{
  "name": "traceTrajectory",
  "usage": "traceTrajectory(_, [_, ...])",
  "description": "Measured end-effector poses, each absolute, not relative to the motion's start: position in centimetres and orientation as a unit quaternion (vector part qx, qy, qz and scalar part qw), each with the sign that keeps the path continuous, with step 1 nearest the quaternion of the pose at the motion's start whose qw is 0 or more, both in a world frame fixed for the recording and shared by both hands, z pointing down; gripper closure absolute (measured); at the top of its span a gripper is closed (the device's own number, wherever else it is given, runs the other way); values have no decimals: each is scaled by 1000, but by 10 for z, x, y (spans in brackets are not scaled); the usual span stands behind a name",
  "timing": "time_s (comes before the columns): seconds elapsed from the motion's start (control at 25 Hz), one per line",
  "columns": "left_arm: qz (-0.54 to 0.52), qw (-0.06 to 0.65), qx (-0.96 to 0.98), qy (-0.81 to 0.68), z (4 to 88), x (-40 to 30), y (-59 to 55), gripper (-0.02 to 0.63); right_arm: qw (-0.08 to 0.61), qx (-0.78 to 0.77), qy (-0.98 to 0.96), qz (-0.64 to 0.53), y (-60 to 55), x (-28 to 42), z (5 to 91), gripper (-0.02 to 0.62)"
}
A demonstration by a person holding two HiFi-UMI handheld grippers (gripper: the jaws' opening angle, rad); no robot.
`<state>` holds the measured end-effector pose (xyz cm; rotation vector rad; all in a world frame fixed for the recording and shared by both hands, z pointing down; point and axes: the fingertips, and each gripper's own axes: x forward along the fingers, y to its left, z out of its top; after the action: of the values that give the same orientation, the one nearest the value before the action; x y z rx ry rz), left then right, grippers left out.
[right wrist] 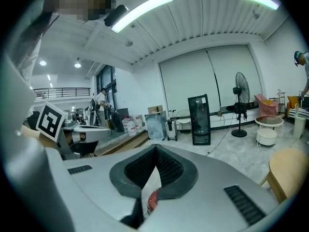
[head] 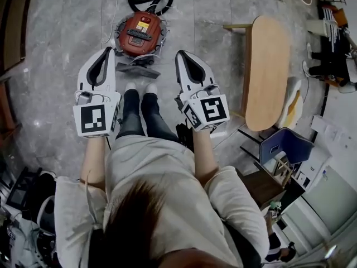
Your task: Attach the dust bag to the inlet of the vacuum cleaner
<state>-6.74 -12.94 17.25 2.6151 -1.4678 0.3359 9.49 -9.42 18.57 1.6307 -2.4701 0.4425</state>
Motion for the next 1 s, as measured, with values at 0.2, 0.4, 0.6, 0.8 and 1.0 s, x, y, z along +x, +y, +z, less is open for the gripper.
traceTrajectory(0.2, [84, 61, 867, -488, 129, -68, -120, 591, 67, 543, -829, 115, -88, 95, 136, 595])
traceTrajectory(0.4, [52, 48, 872, -485, 96, -70, -104, 591, 56, 544, -832, 87, -67, 93, 99, 594])
traceTrajectory(0.6, [41, 30, 876, -479, 71, -69, -85, 591, 39, 551, -830, 82, -43, 93, 78, 594])
traceTrajectory(0.8, [30, 20, 883, -468, 54, -67, -64, 591, 29, 554, -828, 77, -22, 91, 67, 594])
traceTrajectory(1.0, [19, 18, 890, -455, 45, -63, -47, 591, 32, 557, -827, 68, -4, 90, 62, 594])
